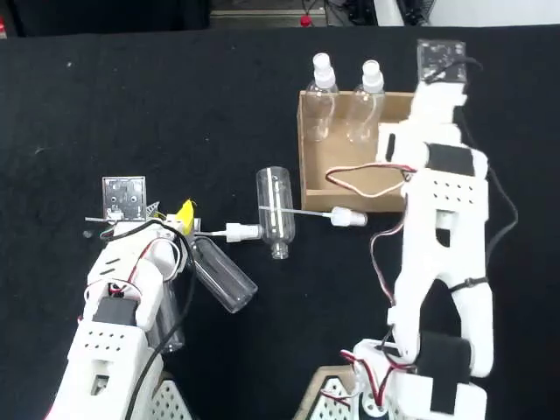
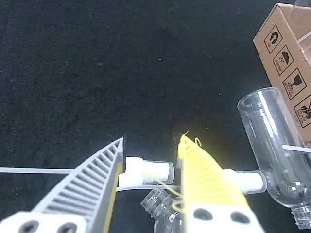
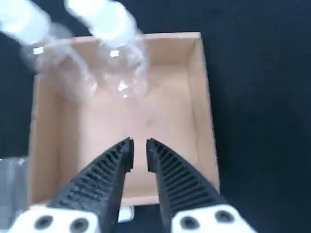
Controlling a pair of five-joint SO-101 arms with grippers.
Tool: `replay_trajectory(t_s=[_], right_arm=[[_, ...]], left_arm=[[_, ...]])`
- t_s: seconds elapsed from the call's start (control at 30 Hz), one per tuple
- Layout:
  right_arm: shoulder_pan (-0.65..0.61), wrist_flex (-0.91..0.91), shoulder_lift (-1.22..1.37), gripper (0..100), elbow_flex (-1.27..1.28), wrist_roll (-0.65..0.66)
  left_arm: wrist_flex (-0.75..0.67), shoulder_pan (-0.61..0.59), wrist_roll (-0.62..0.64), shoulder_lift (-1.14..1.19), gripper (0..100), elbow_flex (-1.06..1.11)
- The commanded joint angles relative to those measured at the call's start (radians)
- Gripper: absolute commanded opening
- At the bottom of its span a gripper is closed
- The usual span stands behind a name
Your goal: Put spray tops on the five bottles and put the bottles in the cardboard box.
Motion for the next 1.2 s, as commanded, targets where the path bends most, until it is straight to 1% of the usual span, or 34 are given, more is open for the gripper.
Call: replay_trajectory(t_s=[0.0, 0.1, 0.17, 0.33, 0.53, 0.77, 0.97, 1.17], right_arm=[[0.021, -0.242, 0.045, 1.5, 0.085, -0.018], [0.028, -0.44, 0.107, 1.5, 0.151, -0.135], [0.031, -0.522, 0.147, 1.5, 0.16, -0.201], [0.023, -0.592, 0.251, 1.5, 0.154, -0.281], [0.041, -0.654, 0.358, 1.5, 0.124, -0.443], [0.043, -0.658, 0.423, 1.5, 0.081, -0.457], [0.046, -0.657, 0.518, 1.5, -0.01, -0.453], [0.038, -0.658, 0.545, 1.8, -0.036, -0.453]], left_arm=[[-0.025, 0.005, -0.009, -0.011, 18, -0.004], [-0.025, 0.005, -0.009, -0.011, 18, -0.004], [-0.025, 0.005, -0.009, -0.011, 18, -0.004], [-0.025, 0.005, -0.009, -0.011, 18, -0.004], [-0.025, 0.005, -0.009, -0.011, 18, -0.004], [-0.025, 0.005, -0.009, -0.011, 18, -0.004], [-0.025, 0.005, -0.009, -0.011, 18, -0.004], [-0.025, 0.005, -0.009, -0.011, 18, -0.004]])
